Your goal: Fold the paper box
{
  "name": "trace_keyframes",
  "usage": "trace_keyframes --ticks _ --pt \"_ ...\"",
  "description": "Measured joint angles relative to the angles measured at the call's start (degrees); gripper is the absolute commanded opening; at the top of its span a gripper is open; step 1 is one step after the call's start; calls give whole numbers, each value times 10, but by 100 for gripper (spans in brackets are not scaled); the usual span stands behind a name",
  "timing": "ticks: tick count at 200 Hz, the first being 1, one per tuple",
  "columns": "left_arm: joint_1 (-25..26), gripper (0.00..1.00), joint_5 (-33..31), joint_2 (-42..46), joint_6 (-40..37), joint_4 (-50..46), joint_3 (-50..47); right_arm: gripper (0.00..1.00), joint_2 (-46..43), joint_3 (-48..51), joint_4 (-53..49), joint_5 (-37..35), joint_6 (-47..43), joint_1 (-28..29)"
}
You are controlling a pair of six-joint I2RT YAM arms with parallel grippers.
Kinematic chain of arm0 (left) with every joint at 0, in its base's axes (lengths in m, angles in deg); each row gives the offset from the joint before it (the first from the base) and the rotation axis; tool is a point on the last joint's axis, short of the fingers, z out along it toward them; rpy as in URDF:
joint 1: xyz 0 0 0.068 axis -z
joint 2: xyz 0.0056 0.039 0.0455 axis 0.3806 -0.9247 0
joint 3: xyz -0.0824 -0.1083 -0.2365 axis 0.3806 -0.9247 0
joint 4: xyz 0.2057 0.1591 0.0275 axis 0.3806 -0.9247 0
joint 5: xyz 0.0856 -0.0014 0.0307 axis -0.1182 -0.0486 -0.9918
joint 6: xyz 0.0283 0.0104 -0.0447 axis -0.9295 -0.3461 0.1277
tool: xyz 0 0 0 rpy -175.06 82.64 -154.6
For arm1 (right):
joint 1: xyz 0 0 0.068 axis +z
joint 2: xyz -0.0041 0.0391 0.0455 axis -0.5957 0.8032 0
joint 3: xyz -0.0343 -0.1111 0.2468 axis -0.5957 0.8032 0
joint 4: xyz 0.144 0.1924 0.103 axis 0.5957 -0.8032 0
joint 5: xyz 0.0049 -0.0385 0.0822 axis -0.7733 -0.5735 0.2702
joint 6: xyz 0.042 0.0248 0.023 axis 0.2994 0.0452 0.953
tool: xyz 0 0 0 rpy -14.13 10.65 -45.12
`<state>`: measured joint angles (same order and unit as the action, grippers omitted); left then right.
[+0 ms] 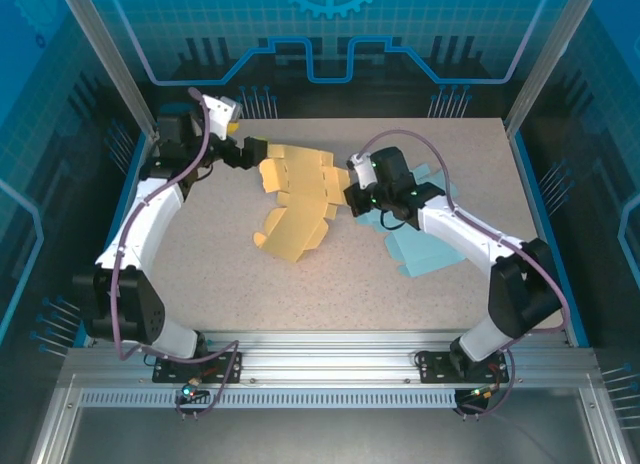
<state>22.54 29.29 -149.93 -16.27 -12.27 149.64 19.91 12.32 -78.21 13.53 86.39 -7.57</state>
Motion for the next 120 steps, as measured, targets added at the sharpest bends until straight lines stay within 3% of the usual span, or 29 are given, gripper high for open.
trace_keyframes --ticks 28,67,120 --pt "5 98 71 -34 -130 -66 40 0 -41 20 -8 24 -44 -9" --pt "35 90 113 -59 -308 -138 44 0 -78 31 -8 49 -72 -16" --pt "49 86 128 -101 -428 -215 95 0 -86 40 -8 80 -87 -17"
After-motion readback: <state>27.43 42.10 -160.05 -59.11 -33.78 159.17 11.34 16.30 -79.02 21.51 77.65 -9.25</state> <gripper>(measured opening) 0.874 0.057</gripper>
